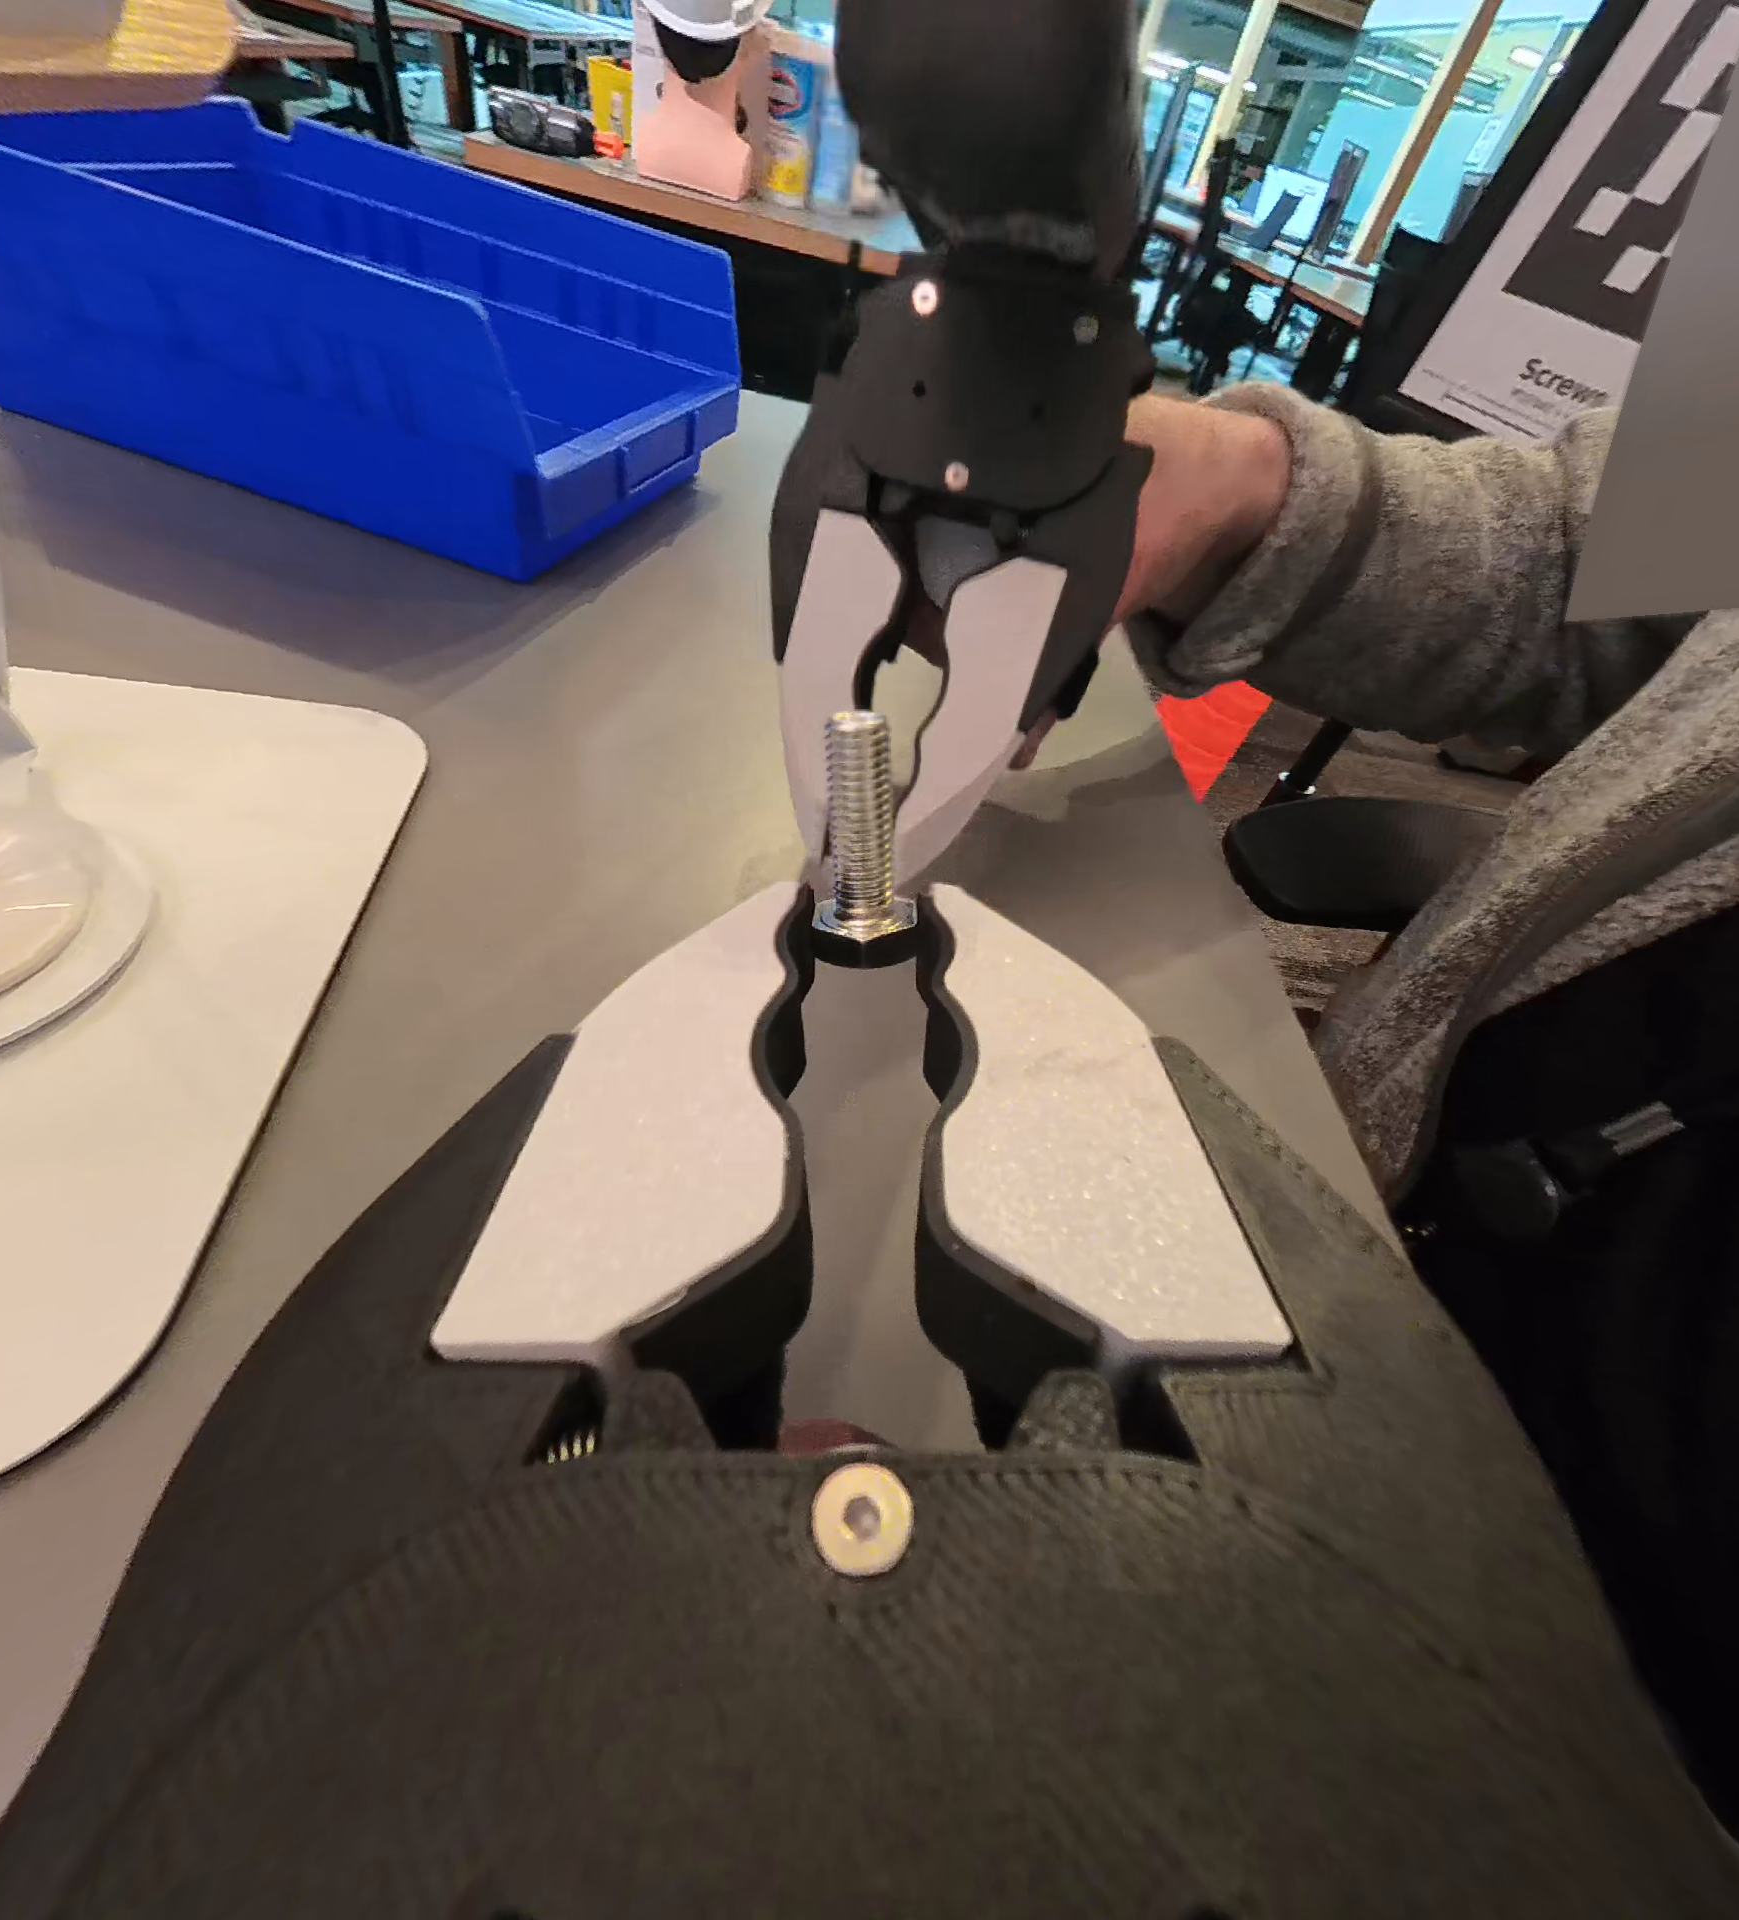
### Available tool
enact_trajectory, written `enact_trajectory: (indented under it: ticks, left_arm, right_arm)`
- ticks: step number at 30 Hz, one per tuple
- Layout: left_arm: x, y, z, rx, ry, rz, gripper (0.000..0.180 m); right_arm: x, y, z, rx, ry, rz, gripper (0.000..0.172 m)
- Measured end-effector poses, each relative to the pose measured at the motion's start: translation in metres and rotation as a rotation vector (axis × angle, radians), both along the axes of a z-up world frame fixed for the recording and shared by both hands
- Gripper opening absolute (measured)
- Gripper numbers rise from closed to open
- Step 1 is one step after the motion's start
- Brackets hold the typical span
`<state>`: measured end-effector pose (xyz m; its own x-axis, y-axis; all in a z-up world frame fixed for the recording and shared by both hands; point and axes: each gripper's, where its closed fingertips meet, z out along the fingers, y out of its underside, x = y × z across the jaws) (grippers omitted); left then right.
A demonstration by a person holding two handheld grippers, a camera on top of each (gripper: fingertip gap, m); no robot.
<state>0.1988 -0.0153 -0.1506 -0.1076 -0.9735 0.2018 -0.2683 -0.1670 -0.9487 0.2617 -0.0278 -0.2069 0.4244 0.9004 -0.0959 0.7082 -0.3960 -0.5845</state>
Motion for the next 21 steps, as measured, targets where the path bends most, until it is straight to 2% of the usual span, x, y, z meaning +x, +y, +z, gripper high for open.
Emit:
enact_trajectory:
  ticks: [4, 7, 10, 15, 21]
  left_arm:
    - [0.0, -0.03, 0.007, -0.076, -0.021, -0.169, 0.018]
    - [-0.002, -0.052, 0.016, -0.149, -0.056, -0.3, 0.018]
    - [-0.006, -0.072, 0.021, -0.161, -0.05, -0.413, 0.018]
    - [-0.008, -0.089, 0.022, -0.15, 0.003, -0.519, 0.018]
    - [-0.01, -0.099, 0.013, -0.177, 0.057, -0.61, 0.018]
  right_arm:
    - [-0.013, -0.01, 0.055, 0.106, 0.231, 0.102, 0.017]
    - [-0.026, -0.027, 0.096, 0.21, 0.376, 0.259, 0.017]
    - [-0.042, -0.045, 0.117, 0.271, 0.441, 0.386, 0.017]
    - [-0.063, -0.067, 0.116, 0.272, 0.46, 0.535, 0.017]
    - [-0.069, -0.074, 0.107, 0.26, 0.406, 0.614, 0.017]
